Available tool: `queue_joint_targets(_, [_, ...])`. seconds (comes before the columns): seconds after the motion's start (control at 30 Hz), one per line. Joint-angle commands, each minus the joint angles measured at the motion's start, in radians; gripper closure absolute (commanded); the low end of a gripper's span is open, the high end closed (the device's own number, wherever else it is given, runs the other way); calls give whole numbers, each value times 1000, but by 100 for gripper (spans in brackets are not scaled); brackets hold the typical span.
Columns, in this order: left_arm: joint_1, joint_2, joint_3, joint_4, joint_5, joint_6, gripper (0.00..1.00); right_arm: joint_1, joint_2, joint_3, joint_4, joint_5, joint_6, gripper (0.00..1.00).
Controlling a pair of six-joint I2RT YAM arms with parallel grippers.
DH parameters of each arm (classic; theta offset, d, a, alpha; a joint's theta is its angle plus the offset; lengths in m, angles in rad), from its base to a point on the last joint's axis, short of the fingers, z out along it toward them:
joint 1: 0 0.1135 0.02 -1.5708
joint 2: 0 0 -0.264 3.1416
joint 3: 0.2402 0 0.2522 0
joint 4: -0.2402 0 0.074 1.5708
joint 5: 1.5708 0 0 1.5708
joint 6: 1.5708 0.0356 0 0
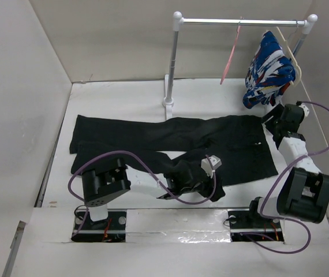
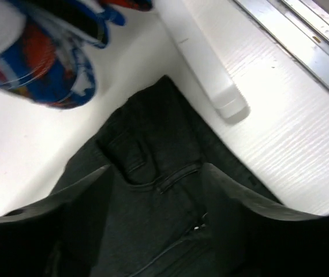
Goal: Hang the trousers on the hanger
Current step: Flatten out the trousers at the center of the board.
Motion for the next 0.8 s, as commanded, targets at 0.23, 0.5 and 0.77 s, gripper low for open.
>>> queue_joint_targets(0.23, [121,-373,-124,-98,-235,-40,38,309,-397,-294,106,-47,-4,69])
queue_joint_targets(0.5, [579,-657,-309,-290,-358,-192,33,774,-406,-362,146,-27,-17,92])
queue_joint_targets(0.77, [1003,-745,-380,-360,-232,-188,32,1200,-196,-322,190,101,9,52])
